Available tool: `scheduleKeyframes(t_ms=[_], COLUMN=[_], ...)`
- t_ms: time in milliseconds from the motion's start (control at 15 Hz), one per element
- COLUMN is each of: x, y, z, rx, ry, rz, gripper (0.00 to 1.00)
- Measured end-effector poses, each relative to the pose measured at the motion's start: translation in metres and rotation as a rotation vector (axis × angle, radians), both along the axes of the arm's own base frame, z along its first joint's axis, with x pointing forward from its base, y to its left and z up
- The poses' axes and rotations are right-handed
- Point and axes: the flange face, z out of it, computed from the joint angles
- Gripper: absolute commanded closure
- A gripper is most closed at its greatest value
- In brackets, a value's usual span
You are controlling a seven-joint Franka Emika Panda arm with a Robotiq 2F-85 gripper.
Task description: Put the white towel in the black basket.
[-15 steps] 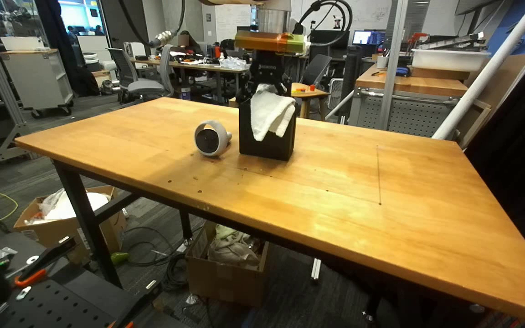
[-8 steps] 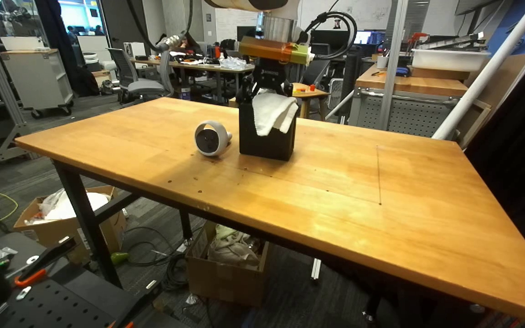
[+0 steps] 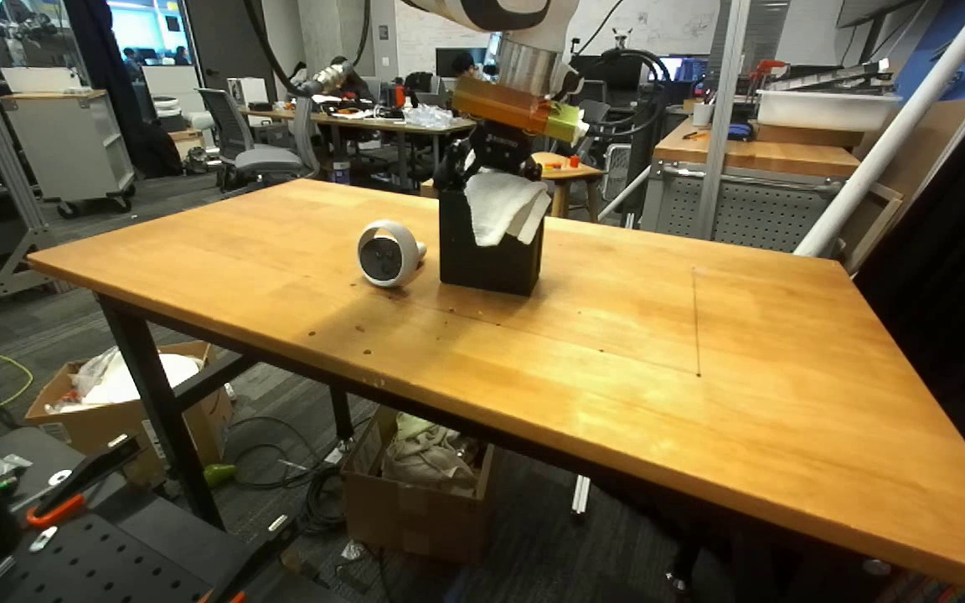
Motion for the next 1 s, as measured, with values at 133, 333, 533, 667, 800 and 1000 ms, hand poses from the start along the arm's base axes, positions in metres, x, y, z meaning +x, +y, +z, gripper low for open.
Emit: scheduleKeyframes(t_ms=[133, 333, 533, 667, 800, 1000], x=[-0.001, -0.002, -0.004, -0.006, -0.008, -0.013], y=[-0.003, -0.003, -0.003, -0.001, 0.002, 0.006], z=[-0.001, -0.002, -0.005, -0.007, -0.003, 0.007], rx=[0.015, 0.016, 0.008, -0.013, -0.040, -0.094], ry=[-0.008, -0.010, 0.000, 0.012, 0.015, 0.018], rz=[0.011, 0.017, 0.025, 0.043, 0.063, 0.099], gripper=[0.98, 0.70, 0.48, 0.34, 0.20, 0.00])
